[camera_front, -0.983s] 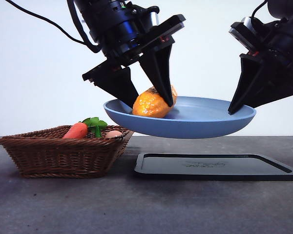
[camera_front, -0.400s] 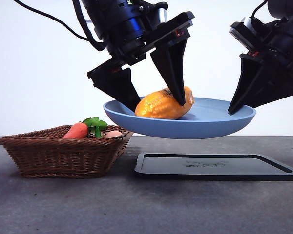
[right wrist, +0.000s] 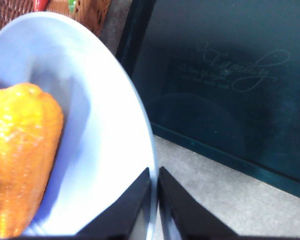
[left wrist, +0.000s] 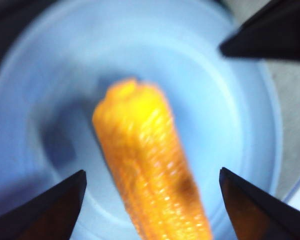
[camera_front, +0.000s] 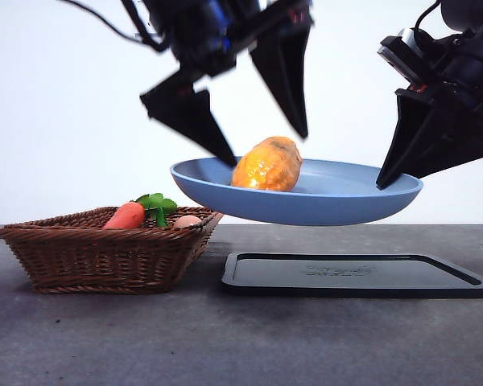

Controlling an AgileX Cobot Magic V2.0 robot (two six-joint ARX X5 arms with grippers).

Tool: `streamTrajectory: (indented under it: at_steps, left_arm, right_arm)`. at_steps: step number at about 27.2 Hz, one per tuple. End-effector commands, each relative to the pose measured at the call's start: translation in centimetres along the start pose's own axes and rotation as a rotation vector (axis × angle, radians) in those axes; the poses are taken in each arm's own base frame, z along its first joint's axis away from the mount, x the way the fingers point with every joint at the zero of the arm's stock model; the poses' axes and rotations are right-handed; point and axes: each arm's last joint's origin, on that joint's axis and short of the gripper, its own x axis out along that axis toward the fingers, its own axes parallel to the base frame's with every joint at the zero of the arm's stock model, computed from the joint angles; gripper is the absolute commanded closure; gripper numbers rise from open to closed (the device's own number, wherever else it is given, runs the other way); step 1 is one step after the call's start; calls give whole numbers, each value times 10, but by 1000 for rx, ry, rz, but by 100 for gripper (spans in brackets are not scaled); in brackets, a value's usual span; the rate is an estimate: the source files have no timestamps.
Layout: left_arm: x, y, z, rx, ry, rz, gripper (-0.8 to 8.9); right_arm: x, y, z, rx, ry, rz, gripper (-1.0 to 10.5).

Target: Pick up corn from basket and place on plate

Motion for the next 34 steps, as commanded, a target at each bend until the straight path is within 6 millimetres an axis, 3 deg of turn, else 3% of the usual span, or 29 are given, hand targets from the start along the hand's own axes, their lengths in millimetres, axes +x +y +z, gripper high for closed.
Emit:
streamTrajectory:
  at_steps: [1,11,16,24,29,34]
  left_arm:
    - [-18,-9,10,32,-59,-17,381]
    - [-76,-20,27,76,-172,-36,383]
    - [-100,-24,31,89,-236,-47,383]
    - [-104,-24,28,87,-226,-45,383]
    - [-104,-24,28,86,-226,-45,383]
    - [-104,-24,28,86,-225,-45,383]
  right_arm:
    - [0,2,5,-4,-9,13,945]
    - [-1,-7,8,15,-29,-3,945]
    - [0,-31,25,68,-50,-43,945]
    - [24,-81,66,140,-18,-108,945]
    - [46,-107,66,167,23,-119,945]
    - [53,-112,64,158,44,-120,945]
